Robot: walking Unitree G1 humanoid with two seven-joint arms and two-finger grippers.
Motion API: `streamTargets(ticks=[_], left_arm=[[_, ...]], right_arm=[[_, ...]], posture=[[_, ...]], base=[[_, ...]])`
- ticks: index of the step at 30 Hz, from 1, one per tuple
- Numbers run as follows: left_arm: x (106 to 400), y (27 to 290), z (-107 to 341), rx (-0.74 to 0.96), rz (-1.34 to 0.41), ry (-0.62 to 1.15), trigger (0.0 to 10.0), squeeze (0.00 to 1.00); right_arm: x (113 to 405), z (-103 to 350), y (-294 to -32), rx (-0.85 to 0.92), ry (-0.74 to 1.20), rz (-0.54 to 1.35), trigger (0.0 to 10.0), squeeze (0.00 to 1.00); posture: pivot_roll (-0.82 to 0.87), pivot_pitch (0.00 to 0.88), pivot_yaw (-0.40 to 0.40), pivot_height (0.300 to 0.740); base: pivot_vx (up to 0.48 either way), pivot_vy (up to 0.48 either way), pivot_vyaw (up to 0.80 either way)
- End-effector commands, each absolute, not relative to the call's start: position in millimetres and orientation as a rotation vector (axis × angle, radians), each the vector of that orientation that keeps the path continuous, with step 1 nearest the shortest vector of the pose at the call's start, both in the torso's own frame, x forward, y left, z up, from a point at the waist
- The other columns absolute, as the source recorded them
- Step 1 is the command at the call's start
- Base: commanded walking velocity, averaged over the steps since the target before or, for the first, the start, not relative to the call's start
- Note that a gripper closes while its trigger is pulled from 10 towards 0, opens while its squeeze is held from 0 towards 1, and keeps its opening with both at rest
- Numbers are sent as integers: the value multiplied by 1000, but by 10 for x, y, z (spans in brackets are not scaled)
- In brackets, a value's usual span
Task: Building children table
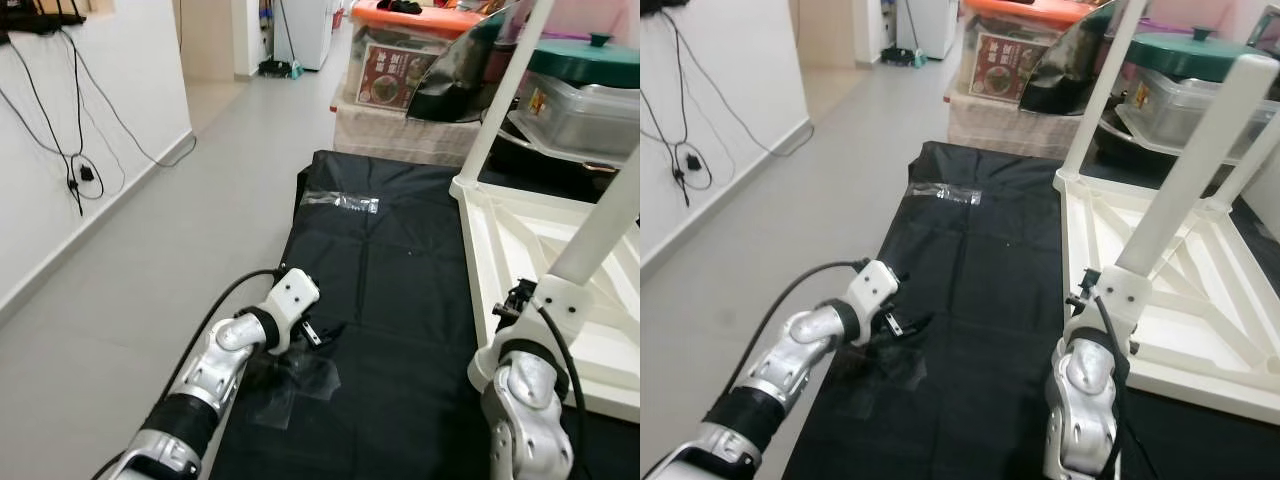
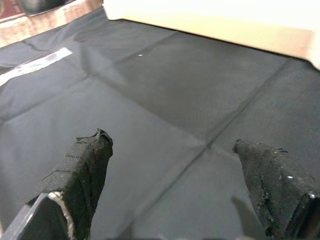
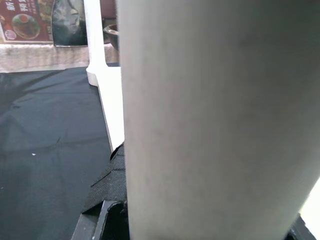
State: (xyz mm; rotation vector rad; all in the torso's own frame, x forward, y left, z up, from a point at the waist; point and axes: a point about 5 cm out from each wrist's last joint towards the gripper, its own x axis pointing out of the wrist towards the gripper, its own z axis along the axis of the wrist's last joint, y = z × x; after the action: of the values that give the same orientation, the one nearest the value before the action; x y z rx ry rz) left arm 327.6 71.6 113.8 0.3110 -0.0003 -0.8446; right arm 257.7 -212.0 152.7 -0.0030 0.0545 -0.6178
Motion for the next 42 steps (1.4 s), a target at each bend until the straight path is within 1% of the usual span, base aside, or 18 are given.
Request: streamTargets(ticks=[1, 2, 5, 6, 10, 13, 15, 17, 19, 29, 30, 31, 32, 34, 36, 42], left_arm=[[3293, 684, 1175, 312, -858, -10, 10000, 0], [3292, 696, 1169, 311, -852, -9, 10000, 0], [3286, 704, 1154, 313, -850, -6, 10000, 0], [3276, 707, 1146, 314, -852, -5, 10000, 0], [3268, 709, 1138, 314, -852, -2, 10000, 0], [3268, 703, 1141, 313, -851, -2, 10000, 0], [3268, 701, 1144, 312, -850, -4, 10000, 0], [3265, 717, 1150, 307, -836, -5, 10000, 0], [3263, 738, 1151, 307, -819, -7, 10000, 0], [3229, 831, 1192, 286, -749, -20, 10000, 0], [3165, 854, 1173, 270, -720, -14, 10000, 0], [3165, 854, 1173, 270, -720, -14, 10000, 0], [3111, 873, 1163, 257, -697, -9, 10000, 0], [3048, 927, 1197, 204, -625, -7, 10000, 0], [3023, 984, 1261, 164, -555, -19, 10000, 0], [2987, 1045, 1305, 152, -485, -29, 10000, 0]], right_arm=[[2618, 1341, -2052, -63, 184, -548, 10000, 0], [2661, 1426, -2038, -23, 138, -513, 10000, 0], [2674, 1487, -2032, 23, 106, -498, 10000, 0], [2674, 1563, -2047, 29, 58, -491, 10000, 1000], [2614, 1731, -2064, 39, -36, -482, 10000, 1000], [2592, 1760, -2068, 44, -55, -464, 10000, 1000], [2541, 1794, -2054, 25, -75, -441, 10000, 1000], [2429, 1815, -2045, -10, -91, -424, 10000, 1000], [2347, 1827, -2038, -37, -98, -416, 10000, 1000], [2135, 1812, -1970, -57, -73, -393, 10000, 1000], [2057, 1742, -1949, -46, -12, -364, 10000, 918], [2057, 1742, -1949, -46, -12, -364, 10000, 918], [1995, 1672, -1941, -35, 53, -347, 10000, 0], [1886, 1558, -1935, 57, 158, -320, 10000, 0], [1805, 1466, -1976, 52, 255, -343, 10000, 0], [1783, 1415, -2014, 54, 301, -361, 10000, 0]], posture=[[110, 0, -100, 740], [107, 0, -100, 740], [107, 0, -100, 740], [109, 0, -102, 740], [104, 0, -103, 740], [104, 0, -103, 740], [103, 0, -102, 740], [102, 0, -102, 740], [101, 0, -103, 740], [84, 0, -92, 740], [75, 0, -73, 740], [75, 0, -73, 740], [75, 0, -73, 740], [80, 0, -67, 740], [86, 0, -69, 740], [90, 0, -74, 740]], base=[[0, 0, 0], [0, 0, 0], [0, 0, 0], [0, 0, 0], [0, 0, 0], [0, 0, 0], [0, 0, 0], [0, 0, 0], [0, 0, 0], [0, 0, 0], [0, 0, 0], [0, 0, 0], [0, 0, 0], [0, 0, 0], [0, 0, 0], [0, 0, 0]])
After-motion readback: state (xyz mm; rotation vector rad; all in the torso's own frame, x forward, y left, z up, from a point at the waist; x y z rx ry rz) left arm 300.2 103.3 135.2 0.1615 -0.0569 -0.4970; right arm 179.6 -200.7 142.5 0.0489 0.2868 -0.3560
